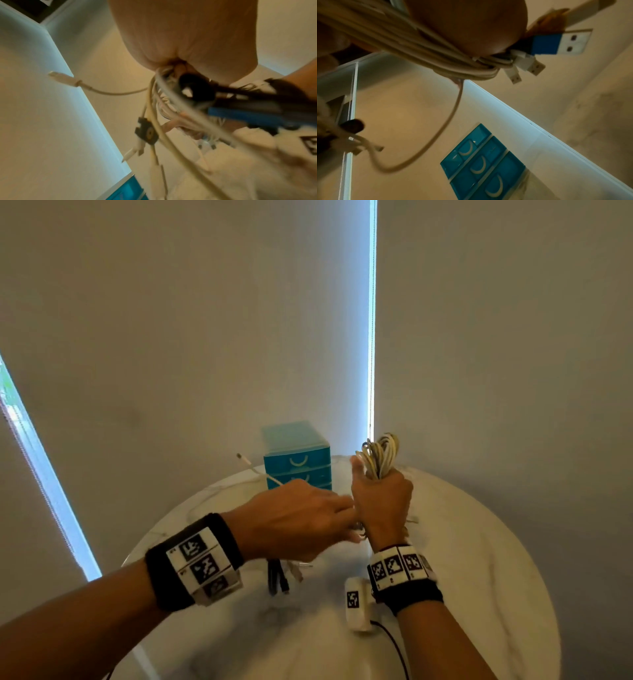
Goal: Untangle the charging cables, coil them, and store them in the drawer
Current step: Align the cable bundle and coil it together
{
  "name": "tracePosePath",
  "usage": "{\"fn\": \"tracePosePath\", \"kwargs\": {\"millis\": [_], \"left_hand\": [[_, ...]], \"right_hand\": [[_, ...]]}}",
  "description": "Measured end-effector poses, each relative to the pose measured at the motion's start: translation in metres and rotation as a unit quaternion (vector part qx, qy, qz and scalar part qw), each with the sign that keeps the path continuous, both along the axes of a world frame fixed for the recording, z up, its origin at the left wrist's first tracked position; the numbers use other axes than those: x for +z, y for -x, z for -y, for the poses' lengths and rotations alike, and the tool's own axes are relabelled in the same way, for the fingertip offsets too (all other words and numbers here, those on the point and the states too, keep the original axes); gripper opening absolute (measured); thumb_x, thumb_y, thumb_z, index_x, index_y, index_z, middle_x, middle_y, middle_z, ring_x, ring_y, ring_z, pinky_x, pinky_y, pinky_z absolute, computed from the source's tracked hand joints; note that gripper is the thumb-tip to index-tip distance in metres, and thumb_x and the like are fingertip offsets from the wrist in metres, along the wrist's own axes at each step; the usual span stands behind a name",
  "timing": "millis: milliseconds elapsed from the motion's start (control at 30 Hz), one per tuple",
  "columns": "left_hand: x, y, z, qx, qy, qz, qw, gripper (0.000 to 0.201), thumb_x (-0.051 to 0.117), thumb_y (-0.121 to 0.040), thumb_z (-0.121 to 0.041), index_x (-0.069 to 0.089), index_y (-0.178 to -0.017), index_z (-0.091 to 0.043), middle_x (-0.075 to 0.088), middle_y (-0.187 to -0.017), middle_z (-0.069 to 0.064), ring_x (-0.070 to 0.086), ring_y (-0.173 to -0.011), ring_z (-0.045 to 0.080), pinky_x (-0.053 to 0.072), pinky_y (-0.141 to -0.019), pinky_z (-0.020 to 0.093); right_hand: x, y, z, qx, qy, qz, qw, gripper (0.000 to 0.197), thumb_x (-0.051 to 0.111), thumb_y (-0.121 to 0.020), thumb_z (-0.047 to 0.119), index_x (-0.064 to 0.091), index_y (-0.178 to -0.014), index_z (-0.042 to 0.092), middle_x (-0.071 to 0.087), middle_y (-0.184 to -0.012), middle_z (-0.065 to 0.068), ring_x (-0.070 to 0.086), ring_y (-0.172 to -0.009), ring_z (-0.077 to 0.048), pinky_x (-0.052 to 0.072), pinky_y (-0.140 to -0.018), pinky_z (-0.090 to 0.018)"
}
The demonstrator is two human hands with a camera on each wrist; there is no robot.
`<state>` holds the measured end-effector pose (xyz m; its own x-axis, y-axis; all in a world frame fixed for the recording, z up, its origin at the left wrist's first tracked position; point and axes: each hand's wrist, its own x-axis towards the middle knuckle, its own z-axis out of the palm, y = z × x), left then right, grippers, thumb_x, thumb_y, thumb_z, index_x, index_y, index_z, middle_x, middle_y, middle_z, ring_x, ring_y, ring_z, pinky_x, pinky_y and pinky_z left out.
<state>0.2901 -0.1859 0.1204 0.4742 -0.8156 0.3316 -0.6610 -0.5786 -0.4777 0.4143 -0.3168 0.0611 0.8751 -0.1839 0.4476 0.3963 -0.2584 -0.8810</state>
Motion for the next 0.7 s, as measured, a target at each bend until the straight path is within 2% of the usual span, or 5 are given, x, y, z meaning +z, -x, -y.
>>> {"fn": "tracePosePath", "kwargs": {"millis": [133, 233, 433, 567, 700], "left_hand": [[0.013, -0.008, -0.022, 0.077, 0.068, 0.017, 0.995, 0.021, 0.057, -0.107, -0.036, 0.066, -0.118, -0.021, 0.068, -0.109, -0.004, 0.067, -0.085, 0.013, 0.050, -0.057, 0.024], [0.013, -0.019, -0.044, 0.144, 0.163, 0.005, 0.976, 0.029, 0.046, -0.106, -0.044, 0.066, -0.111, -0.025, 0.068, -0.105, -0.010, 0.063, -0.084, 0.009, 0.047, -0.063, 0.023], [0.013, -0.035, -0.062, 0.179, 0.278, -0.088, 0.940, 0.039, 0.044, -0.103, -0.053, 0.069, -0.102, -0.023, 0.069, -0.093, -0.009, 0.062, -0.079, 0.009, 0.051, -0.069, 0.029], [0.027, -0.037, -0.069, 0.200, 0.282, -0.147, 0.927, 0.040, 0.051, -0.100, -0.060, 0.074, -0.102, -0.027, 0.072, -0.095, -0.010, 0.067, -0.085, 0.010, 0.057, -0.075, 0.043], [0.042, -0.030, -0.069, 0.251, 0.260, -0.235, 0.902, 0.043, 0.066, -0.095, -0.063, 0.080, -0.109, -0.025, 0.073, -0.100, -0.013, 0.068, -0.093, 0.005, 0.058, -0.085, 0.038]], "right_hand": [[-0.008, 0.013, -0.005, 0.270, 0.027, -0.075, 0.960, 0.036, 0.076, -0.087, 0.064, 0.066, -0.084, 0.029, 0.071, -0.072, 0.012, 0.067, -0.062, 0.010, 0.049, -0.056, -0.009], [-0.004, 0.022, -0.027, 0.417, -0.161, -0.172, 0.878, 0.080, 0.053, -0.079, 0.087, 0.070, -0.120, 0.020, 0.076, -0.074, 0.014, 0.072, -0.066, 0.000, 0.054, -0.054, -0.015], [0.002, 0.037, -0.031, 0.590, -0.185, -0.366, 0.695, 0.089, 0.052, -0.059, 0.108, 0.036, -0.067, 0.021, 0.036, -0.054, 0.003, 0.033, -0.040, -0.008, 0.027, -0.039, -0.020], [-0.001, 0.037, -0.032, 0.627, -0.162, -0.367, 0.668, 0.057, 0.089, -0.078, 0.059, 0.046, -0.072, 0.022, 0.038, -0.058, 0.006, 0.036, -0.046, -0.006, 0.031, -0.044, -0.017], [-0.008, 0.039, -0.033, 0.584, -0.129, -0.387, 0.701, 0.023, 0.067, -0.077, 0.006, 0.049, -0.075, 0.020, 0.038, -0.064, 0.003, 0.035, -0.048, -0.009, 0.031, -0.044, -0.018]]}}
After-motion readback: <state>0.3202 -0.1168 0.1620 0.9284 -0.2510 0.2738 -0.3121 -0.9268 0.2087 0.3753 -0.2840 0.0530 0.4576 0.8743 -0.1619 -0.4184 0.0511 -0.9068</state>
